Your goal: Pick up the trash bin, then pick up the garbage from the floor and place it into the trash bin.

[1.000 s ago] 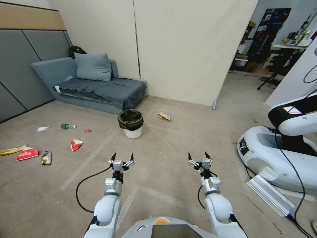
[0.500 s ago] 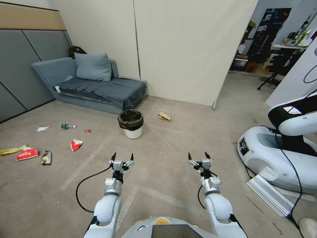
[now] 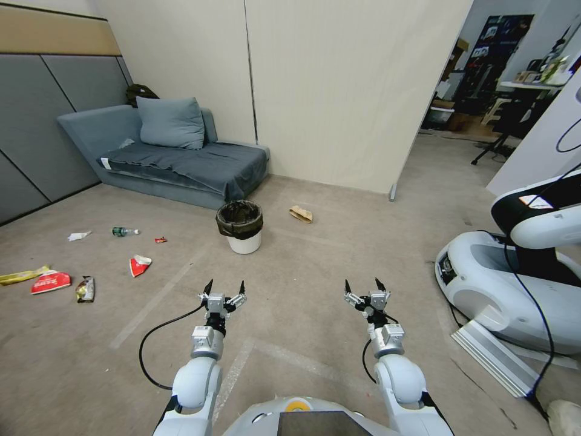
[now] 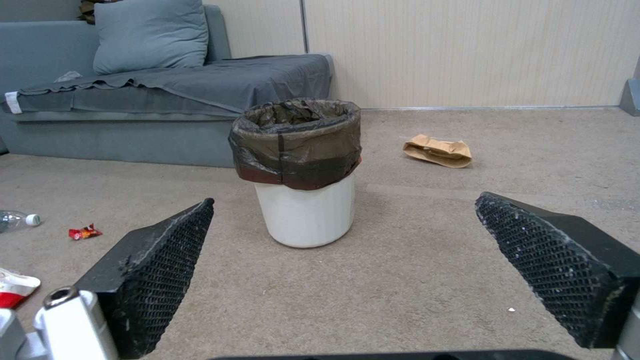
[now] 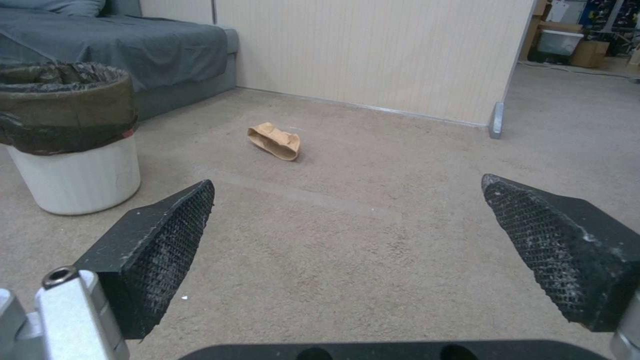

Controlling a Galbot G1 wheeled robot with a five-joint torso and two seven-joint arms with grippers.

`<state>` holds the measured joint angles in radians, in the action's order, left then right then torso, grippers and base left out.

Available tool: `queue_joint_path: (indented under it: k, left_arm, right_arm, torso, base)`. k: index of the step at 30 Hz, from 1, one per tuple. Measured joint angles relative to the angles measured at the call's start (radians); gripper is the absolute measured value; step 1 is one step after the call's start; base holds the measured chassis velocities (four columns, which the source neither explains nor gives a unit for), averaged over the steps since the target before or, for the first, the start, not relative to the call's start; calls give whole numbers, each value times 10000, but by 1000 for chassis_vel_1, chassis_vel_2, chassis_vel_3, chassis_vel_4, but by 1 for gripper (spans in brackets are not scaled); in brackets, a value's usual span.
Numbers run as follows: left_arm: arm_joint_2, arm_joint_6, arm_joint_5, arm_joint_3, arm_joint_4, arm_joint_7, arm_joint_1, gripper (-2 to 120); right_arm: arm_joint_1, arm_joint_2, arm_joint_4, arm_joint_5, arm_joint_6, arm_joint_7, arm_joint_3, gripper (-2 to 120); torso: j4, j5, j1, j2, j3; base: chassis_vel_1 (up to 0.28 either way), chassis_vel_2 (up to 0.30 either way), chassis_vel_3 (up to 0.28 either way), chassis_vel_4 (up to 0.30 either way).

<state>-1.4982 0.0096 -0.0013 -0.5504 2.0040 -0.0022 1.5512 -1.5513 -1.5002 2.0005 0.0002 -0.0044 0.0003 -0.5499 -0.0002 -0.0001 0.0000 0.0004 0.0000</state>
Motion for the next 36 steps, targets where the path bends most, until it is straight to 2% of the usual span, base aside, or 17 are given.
queue_joint_path:
  k: [2, 4, 5, 8, 9, 11, 12, 15, 19, 21, 22, 24, 26, 31, 36]
  left_arm:
    - [56, 277, -77, -23, 163, -71, 28, 100]
    - [197, 998, -298, -82, 575, -268, 99, 100]
    - [197, 998, -298, -82, 575, -268, 99, 100]
    - [382, 1962, -592, -159, 1118, -520, 200, 100]
    - [382, 1962, -592, -159, 1118, -520, 200, 100]
    - [541, 2790, -848, -227, 1592, -742, 290, 100]
    - [541, 2790, -848, -227, 1592, -742, 290, 100]
    - [744, 3830, -1165, -310, 2190, -1020, 401, 100]
    - [832, 4279, -1299, -348, 2437, -1140, 449, 100]
    - [951, 4887, -1487, -396, 2789, -1301, 511, 100]
    - [951, 4887, -1487, -396, 2789, -1301, 511, 100]
    - [1055, 5393, -1639, -442, 3090, -1434, 570, 100]
    - [1059, 5441, -1648, -446, 3106, -1436, 562, 100]
    - [1379, 6823, -1999, -629, 3856, -1647, 600, 100]
    - [1489, 7325, -2052, -617, 4055, -1644, 617, 100]
  right_arm:
    - [-52, -27, 108, 26, -192, 71, 12, 100]
    - [-290, -177, 546, 152, -964, 365, 133, 100]
    - [-290, -177, 546, 152, -964, 365, 133, 100]
    - [-630, -391, 1193, 349, -2105, 818, 311, 100]
    - [-630, -391, 1193, 349, -2105, 818, 311, 100]
    - [-925, -581, 1752, 510, -3079, 1201, 455, 100]
    - [-925, -581, 1752, 510, -3079, 1201, 455, 100]
    - [-1162, -702, 2280, 708, -3770, 1326, 566, 100]
    - [-1212, -707, 2295, 714, -3794, 1315, 568, 100]
    - [-1232, -708, 2295, 714, -3791, 1295, 566, 100]
    - [-1232, -708, 2295, 714, -3791, 1295, 566, 100]
    - [-1227, -698, 2295, 714, -3780, 1267, 566, 100]
    - [-1199, -672, 2294, 715, -3765, 1243, 569, 100]
    - [-1124, -505, 2211, 778, -3727, 1087, 548, 100]
    - [-1042, -285, 2123, 898, -3686, 912, 470, 100]
  torso:
    - [1, 0, 0, 0, 0]
    - [0, 0, 0, 0, 0]
    - [0, 0, 0, 0, 0]
    - [0, 1, 0, 0, 0]
    - [0, 1, 0, 0, 0]
    - [-1, 0, 0, 0, 0]
    - [-1, 0, 0, 0, 0]
    - [1, -3, 0, 0, -1]
    - [0, 1, 0, 0, 0]
    - [0, 1, -1, 0, 0]
    - [0, 1, -1, 0, 0]
    - [1, 4, 0, 1, -1]
    - [0, -4, 0, 0, 0]
    - [1, 1, 0, 0, -1]
    - [1, -2, 0, 0, 0]
  base:
    - [0, 0, 0, 0]
    - [0, 0, 0, 0]
    - [0, 0, 0, 0]
    - [0, 0, 0, 0]
    - [0, 0, 0, 0]
    - [0, 0, 0, 0]
    - [0, 0, 0, 0]
    - [0, 0, 0, 0]
    - [0, 0, 0, 0]
    - [0, 0, 0, 0]
    - [0, 0, 0, 0]
    - [0, 0, 0, 0]
    - [0, 0, 0, 0]
    - [0, 0, 0, 0]
    - [0, 0, 0, 0]
